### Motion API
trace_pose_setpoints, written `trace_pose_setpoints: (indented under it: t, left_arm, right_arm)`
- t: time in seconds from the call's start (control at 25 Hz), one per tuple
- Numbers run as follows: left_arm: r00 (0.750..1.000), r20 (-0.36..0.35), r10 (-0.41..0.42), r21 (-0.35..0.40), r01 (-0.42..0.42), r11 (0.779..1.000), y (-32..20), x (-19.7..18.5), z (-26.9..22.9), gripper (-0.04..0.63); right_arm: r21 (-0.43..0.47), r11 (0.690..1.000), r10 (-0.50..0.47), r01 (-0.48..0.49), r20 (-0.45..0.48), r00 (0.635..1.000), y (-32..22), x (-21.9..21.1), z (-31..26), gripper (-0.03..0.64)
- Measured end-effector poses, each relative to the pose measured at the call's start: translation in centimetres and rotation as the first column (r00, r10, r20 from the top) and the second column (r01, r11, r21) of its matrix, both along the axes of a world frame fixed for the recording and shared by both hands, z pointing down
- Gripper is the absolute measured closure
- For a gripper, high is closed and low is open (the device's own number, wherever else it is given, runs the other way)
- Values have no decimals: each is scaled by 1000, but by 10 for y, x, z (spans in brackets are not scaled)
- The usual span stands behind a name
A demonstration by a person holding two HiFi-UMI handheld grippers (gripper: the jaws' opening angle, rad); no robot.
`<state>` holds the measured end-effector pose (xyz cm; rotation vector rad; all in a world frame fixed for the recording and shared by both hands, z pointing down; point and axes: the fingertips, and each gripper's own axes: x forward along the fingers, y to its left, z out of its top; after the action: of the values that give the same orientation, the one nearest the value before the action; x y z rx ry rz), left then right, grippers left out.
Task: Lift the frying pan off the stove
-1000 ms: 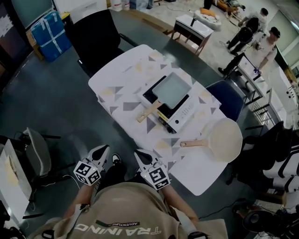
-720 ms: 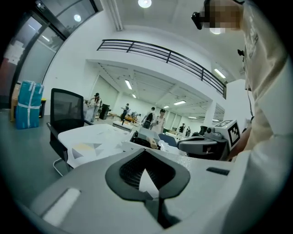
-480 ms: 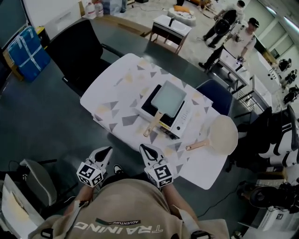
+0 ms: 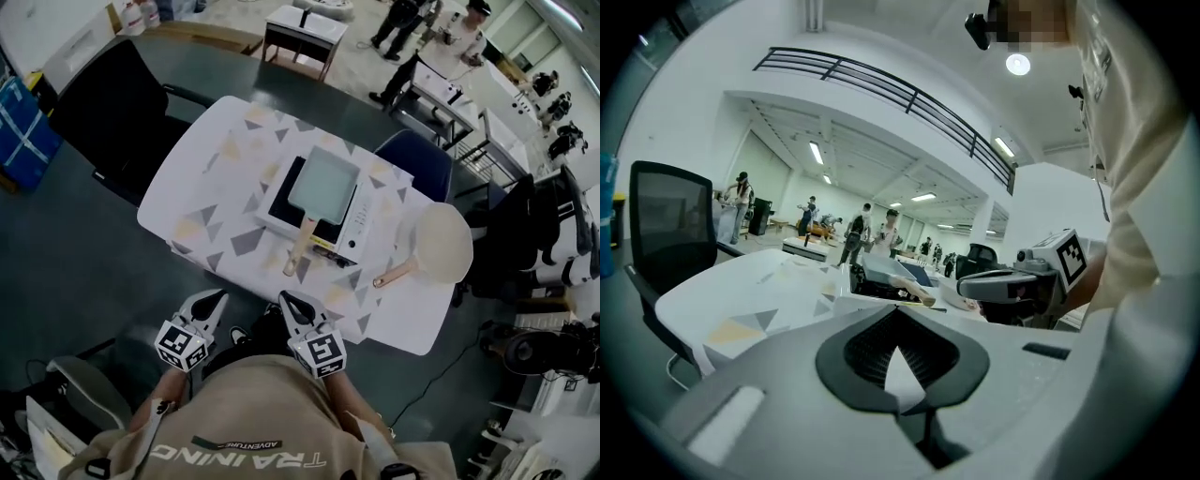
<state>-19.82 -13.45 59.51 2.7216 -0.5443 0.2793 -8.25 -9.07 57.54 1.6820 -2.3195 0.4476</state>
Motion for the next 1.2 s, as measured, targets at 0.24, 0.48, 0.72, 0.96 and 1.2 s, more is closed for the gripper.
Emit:
trace_pose_setpoints:
  t: [0.24, 0.48, 0.72, 0.96, 1.2]
  left_arm:
    - [998, 32, 50, -2, -50, 999, -24, 38, 0, 595]
    - [990, 96, 100, 33, -103, 994, -66, 72, -9, 595]
    - [985, 92, 143, 40, -147, 988, -93, 119, -13, 595]
    - [967, 85, 242, 10, -243, 970, -102, 154, -12, 595]
    - [920, 75, 385, -68, -380, 922, -110, 179, -2, 595]
  right_arm:
    - [67, 998, 3, -2, -23, 1000, -35, 23, 2, 621]
    - [137, 990, 17, -11, -44, 999, -81, 64, -12, 621]
    - [171, 982, 80, -76, -22, 997, -96, 107, -14, 621]
    - [142, 974, 184, -179, -22, 983, -85, 135, -13, 621]
    - [130, 933, 342, -335, -28, 939, -70, 148, -10, 621]
